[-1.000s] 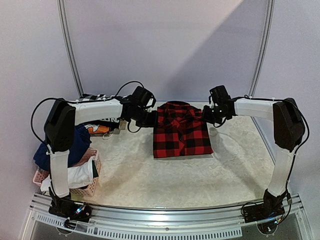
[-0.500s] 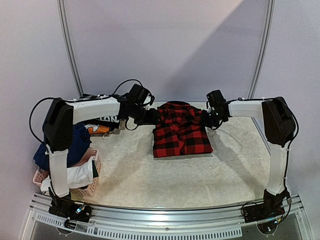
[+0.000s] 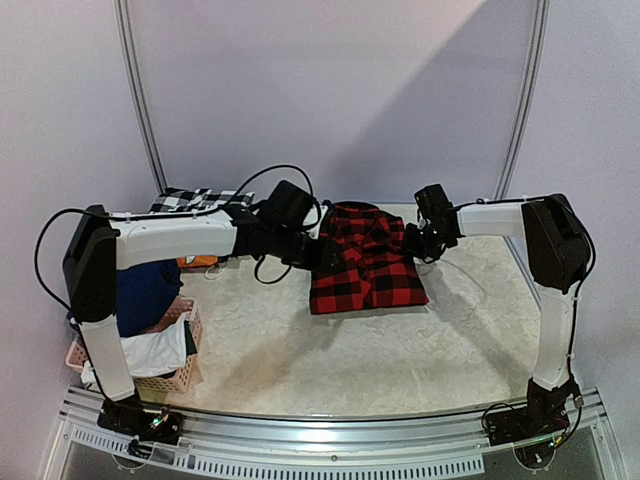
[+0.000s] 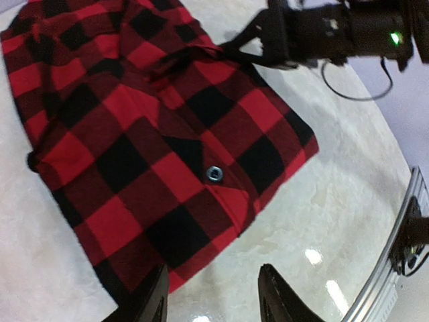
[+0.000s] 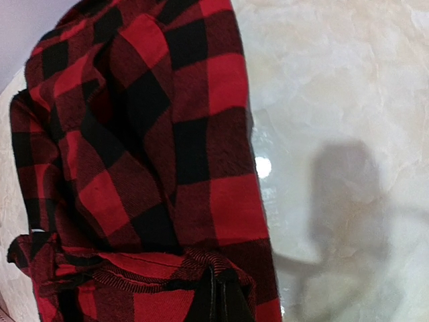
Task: Fold and stack the mixed laundry pile
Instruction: Fold the rectangle-folded shirt at the center of the board.
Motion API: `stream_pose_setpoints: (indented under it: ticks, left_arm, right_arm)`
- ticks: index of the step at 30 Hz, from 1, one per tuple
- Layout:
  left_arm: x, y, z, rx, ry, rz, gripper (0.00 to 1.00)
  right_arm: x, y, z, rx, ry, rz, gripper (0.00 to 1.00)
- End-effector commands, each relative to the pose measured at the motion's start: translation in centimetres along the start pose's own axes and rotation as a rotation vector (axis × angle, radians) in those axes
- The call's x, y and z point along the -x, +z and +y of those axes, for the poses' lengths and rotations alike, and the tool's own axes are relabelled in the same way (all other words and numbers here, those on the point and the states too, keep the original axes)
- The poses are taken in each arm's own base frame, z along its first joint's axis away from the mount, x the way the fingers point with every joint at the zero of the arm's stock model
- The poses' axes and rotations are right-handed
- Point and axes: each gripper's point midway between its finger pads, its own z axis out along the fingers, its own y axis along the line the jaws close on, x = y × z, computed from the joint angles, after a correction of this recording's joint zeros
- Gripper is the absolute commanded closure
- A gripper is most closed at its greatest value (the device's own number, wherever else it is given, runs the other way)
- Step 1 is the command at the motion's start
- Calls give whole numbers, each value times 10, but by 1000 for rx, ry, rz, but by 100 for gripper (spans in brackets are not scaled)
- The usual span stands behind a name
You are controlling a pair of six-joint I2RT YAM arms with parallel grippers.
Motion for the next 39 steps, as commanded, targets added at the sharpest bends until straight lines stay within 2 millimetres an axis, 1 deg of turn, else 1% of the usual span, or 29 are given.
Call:
stream_pose_setpoints:
  ticks: [1,3,7,11,15,16,18,20,22,23,24,26,29,30,33,35,36,39]
  left_arm:
    - [-26,31,-18,-34,25,60,55]
    - [-37,44,-21,-44,29,85,56]
    - [-55,62,-19,-48,20,121,58]
    - [-68,77,-11,-27,20,142,60]
    - [-83,90,0,5,17,170,61]
    - [-86,91,1,3,13,175,61]
    - [-91,93,1,-7,3,180,62]
    - [-96,93,-3,-15,5,186,63]
    - [-101,93,-5,-17,16,196,63]
    - [-104,93,-6,-15,19,200,63]
    - [-106,94,-6,-10,22,205,63]
    - [-110,94,-4,0,25,211,64]
    - [-112,94,-2,7,24,209,64]
    - [-112,94,-2,6,22,208,64]
    - [-112,94,-3,6,24,208,64]
    - [-112,94,-3,9,25,205,65]
    - [-112,94,-2,14,24,205,65]
    - [-113,93,0,23,21,203,66]
  right_arm:
    - [-10,7,-18,-39,39,8,100]
    - [-11,7,-21,-43,41,5,100]
    - [-16,9,-22,-34,48,9,100]
    - [-18,11,-23,-35,50,12,100]
    - [-16,11,-22,-30,50,6,100]
    - [-15,11,-21,-28,49,3,99]
    - [-15,8,-12,10,39,22,92]
    - [-9,2,-6,25,28,16,80]
    - [-1,-6,0,31,13,4,60]
    - [4,-12,3,35,-3,-6,52]
    - [8,-17,6,35,-14,-10,47]
    - [17,-31,9,29,-41,-23,41]
    - [20,-49,12,26,-75,-28,37]
    - [22,-59,15,42,-84,-32,36]
    - [8,-80,30,146,-103,8,35]
    - [-11,-91,47,237,-127,55,36]
    - [-21,-99,56,284,-144,75,38]
    - [-67,-108,83,416,-200,176,46]
